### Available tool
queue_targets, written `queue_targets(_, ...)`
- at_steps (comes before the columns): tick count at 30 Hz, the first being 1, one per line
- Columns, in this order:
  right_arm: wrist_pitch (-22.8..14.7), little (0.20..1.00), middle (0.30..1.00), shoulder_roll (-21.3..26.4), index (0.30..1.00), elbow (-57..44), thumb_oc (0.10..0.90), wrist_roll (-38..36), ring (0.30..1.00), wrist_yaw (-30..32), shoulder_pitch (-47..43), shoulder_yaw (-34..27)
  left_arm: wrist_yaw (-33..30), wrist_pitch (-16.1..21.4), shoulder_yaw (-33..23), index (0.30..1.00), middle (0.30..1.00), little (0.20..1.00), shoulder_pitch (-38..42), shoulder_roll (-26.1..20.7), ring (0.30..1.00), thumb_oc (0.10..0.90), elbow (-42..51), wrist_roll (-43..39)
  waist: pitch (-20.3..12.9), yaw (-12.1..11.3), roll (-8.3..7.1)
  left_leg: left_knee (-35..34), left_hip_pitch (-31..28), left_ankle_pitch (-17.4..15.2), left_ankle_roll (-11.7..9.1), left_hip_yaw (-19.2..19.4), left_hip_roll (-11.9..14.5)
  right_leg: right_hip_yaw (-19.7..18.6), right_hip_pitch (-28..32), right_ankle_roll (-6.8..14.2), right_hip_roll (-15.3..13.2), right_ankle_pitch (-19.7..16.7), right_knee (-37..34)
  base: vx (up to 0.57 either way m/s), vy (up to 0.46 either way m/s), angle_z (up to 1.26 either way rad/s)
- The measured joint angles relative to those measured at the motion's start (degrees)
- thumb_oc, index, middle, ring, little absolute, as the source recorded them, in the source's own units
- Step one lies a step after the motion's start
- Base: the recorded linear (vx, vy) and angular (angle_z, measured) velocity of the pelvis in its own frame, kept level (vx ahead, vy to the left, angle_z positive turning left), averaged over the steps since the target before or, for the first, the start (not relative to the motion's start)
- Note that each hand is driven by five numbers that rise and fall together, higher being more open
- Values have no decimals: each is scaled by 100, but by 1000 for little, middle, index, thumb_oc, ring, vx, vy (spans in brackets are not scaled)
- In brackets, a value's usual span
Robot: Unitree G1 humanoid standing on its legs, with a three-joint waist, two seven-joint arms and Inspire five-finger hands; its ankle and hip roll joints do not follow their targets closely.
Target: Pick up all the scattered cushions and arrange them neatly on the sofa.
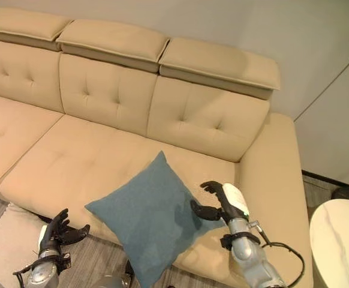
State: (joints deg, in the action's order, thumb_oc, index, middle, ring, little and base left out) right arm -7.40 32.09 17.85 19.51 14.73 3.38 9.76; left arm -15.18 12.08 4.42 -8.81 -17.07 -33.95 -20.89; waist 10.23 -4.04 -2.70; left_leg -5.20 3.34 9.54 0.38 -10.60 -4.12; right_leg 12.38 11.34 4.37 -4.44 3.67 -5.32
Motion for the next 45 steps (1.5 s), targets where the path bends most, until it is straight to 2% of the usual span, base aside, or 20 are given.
queue_targets(7, 100, 900, 900, 67, 900, 761, 800, -510, 900, 68, -1146, 584, 186, -8, 496, 900, 900, 900, 153, 352, 900, 800, -226, -437, -45, -64, -21, 3, 37, 21, -27, -33, 30, 24, -21, -4, 48, -1, 0, -7, -9, 3)
queue_targets(11, 102, 900, 900, -430, 900, 1578, 800, -1471, 900, 182, -1914, 813, 213, -5, 1031, 900, 900, 900, 396, 563, 900, 800, -241, -1036, -159, -330, -177, 7, 386, 145, -80, -194, 82, 164, -317, -17, 167, -8, 3, -87, -46, 17)
queue_targets(13, 129, 900, 900, -740, 900, 2165, 800, -2101, 900, 292, -2459, 927, 177, -6, 1190, 900, 900, 900, 612, 529, 900, 800, -265, -1346, -159, -382, -273, 8, 647, 194, -135, -275, 133, 191, -546, -41, 226, -24, 1, -71, -34, 19)
queue_targets(14, 146, 900, 900, -789, 900, 2286, 800, -2267, 900, 298, -2617, 1026, 192, -5, 1328, 900, 900, 900, 733, 550, 900, 800, -269, -1418, -146, -482, -301, 8, 775, 227, -156, -306, 151, 222, -669, -61, 251, -39, 2, -47, -24, 18)
queue_targets(17, 155, 900, 900, -1121, 900, 2628, 800, -2558, 900, 302, -2967, 1241, 184, -2, 1469, 900, 900, 900, 887, 576, 900, 800, -271, -1512, -89, -557, -398, 10, 940, 258, -184, -434, 151, 333, -793, -62, 284, -39, 0, -44, -25, 18)
queue_targets(21, 145, 900, 900, -1688, 900, 3102, 800, -2901, 900, 385, -3362, 1245, 169, 34, 1520, 900, 900, 900, 1338, 626, 900, 800, -492, -1749, 198, -737, -548, 9, 1122, 287, -232, -482, 185, 371, -948, -62, 335, -39, 1, -33, -10, 6)
queue_targets(25, 334, 900, 900, -1732, 900, 3875, 800, -2687, 900, 645, -4225, 1727, 78, 51, 1513, 900, 900, 900, 2025, 730, 900, 800, -1166, -2020, 492, -775, -624, 10, 1291, 321, -277, -537, 192, 422, -1100, -86, 355, -63, 1, -24, -8, 5)
queue_targets(27, 601, 900, 900, -1662, 900, 4276, 800, -1988, 900, 739, -4706, 2212, 53, 57, 1501, 900, 900, 900, 2434, 739, 900, 800, -1513, -2119, 543, -773, -699, 11, 1409, 338, -294, -559, 199, 451, -1213, -95, 369, -74, 1, -12, 3, 3)
queue_targets(30, 924, 900, 900, -1710, 900, 4237, 800, -1117, 900, 938, -4979, 2251, -175, 67, 1513, 900, 900, 900, 2786, 776, 900, 800, -1439, -2157, 749, -785, -750, 11, 1431, 348, -283, -567, 199, 458, -1232, -105, 369, -81, 2, -6, 5, 1)
queue_targets(31, 981, 559, 559, -1716, 559, 4240, 573, -940, 559, 953, -5055, 2288, -213, 67, 1512, 900, 900, 900, 2871, 779, 900, 800, -1445, -2173, 800, -781, -750, 12, 1436, 348, -283, -565, 194, 455, -1238, -105, 364, -82, 2, 0, 0, 0)
queue_targets(32, 994, 300, 300, -1718, 300, 4244, 400, -865, 300, 959, -5113, 2330, -240, 67, 1512, 900, 900, 900, 2952, 776, 900, 800, -1478, -2172, 849, -776, -745, 12, 1438, 348, -283, -564, 194, 455, -1240, -105, 362, -82, 3, 0, 0, 0)
queue_targets(34, 1042, 300, 300, -1721, 300, 4214, 400, -851, 300, 959, -5174, 2378, -316, 67, 1493, 900, 900, 900, 3026, 774, 900, 800, -1517, -2201, 873, -750, -758, 12, 1461, 347, -282, -562, 197, 454, -1266, -107, 363, -84, 3, 0, 0, 0)
queue_targets(35, 1044, 300, 300, -1723, 300, 4203, 400, -824, 300, 982, -5185, 2441, -319, 74, 1482, 855, 855, 855, 3063, 782, 855, 770, -1553, -2251, 883, -715, -780, 12, 1476, 346, -283, -549, 205, 448, -1289, -108, 366, -88, 4, -24, 8, -4)
queue_targets(36, 1043, 300, 300, -1720, 300, 4197, 400, -795, 300, 995, -5211, 2528, -315, 78, 1489, 533, 533, 533, 3168, 783, 533, 555, -1702, -2298, 894, -709, -802, 12, 1482, 346, -283, -545, 213, 443, -1303, -113, 371, -92, 4, -14, 5, -6)
queue_targets(37, 1041, 300, 300, -1738, 300, 4179, 400, -717, 300, 997, -5242, 2622, -323, 78, 1484, 300, 300, 300, 3289, 769, 300, 400, -1868, -2291, 909, -679, -835, 12, 1493, 346, -283, -537, 230, 432, -1318, -129, 384, -104, 4, 3, -17, -5)
queue_targets(41, 1030, 300, 300, -1773, 300, 3715, 400, -469, 300, 1008, -5255, 2878, -354, 57, 1304, 300, 300, 300, 3739, 597, 300, 400, -2429, -2284, 949, -598, -998, 12, 1503, 343, -287, -421, 308, 295, -1381, -146, 416, -154, 4, 5, -14, -17)
queue_targets(45, 956, 300, 300, -1753, 300, 2931, 400, -454, 300, 982, -4936, 2812, -590, 58, 1234, 300, 300, 300, 3804, 425, 300, 400, -2310, -2284, 948, -448, -1057, 12, 1512, 345, -285, -297, 340, 141, -1435, -96, 410, -223, 4, 4, 10, -18)
